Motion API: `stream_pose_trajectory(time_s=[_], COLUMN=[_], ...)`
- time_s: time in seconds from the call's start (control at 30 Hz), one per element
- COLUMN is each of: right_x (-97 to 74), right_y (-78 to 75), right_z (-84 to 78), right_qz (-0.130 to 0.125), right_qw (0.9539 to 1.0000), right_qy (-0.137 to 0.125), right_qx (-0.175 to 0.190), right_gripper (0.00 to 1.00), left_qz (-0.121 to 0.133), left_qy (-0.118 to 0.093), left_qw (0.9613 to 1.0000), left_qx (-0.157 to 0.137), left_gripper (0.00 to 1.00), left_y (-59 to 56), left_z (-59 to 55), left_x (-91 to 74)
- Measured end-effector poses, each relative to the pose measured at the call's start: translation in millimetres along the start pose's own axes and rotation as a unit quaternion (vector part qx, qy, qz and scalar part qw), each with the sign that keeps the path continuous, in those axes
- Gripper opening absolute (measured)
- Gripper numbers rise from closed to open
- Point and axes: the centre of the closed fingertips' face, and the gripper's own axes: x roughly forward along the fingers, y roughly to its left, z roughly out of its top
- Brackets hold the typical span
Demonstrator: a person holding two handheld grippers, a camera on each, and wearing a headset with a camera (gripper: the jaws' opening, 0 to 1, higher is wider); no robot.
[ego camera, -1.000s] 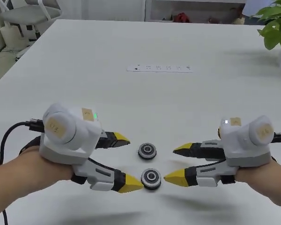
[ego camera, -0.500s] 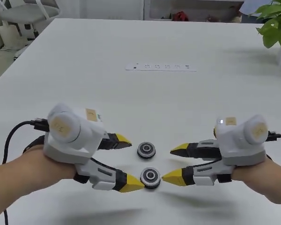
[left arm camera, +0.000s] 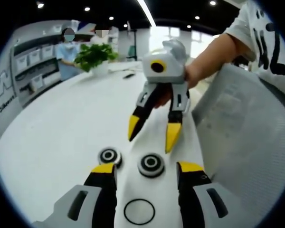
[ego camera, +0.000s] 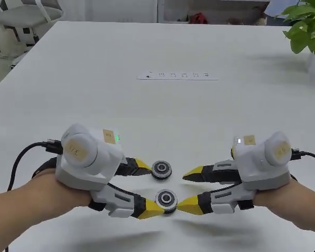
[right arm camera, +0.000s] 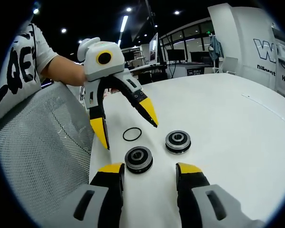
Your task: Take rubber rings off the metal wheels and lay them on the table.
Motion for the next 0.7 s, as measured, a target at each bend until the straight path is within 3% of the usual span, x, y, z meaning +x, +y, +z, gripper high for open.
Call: stream_pose_trajectory(time_s=[0.3, 0.7], right_x=[4.0, 6.5], right_y=[6.7, 8.4], right_z=[-5.6, -6.1], right_qz=[0.015, 0.019], right_qw=[0.9998, 0.9998], right_qy=[0.007, 0.006], right_qx=[-0.005, -0.002], right_gripper=[0.36, 0.36], left_qz=[-0.012, -0.026], left_qy=[-0.002, 0.01], left_qw=[0.9999, 0.9996], left_qx=[-0.006, 0.002], left_gripper=[0.43, 0.31], left_y=[-4.2, -7.7], left_z=[1.7, 0.5], left_x=[6.1, 17.4])
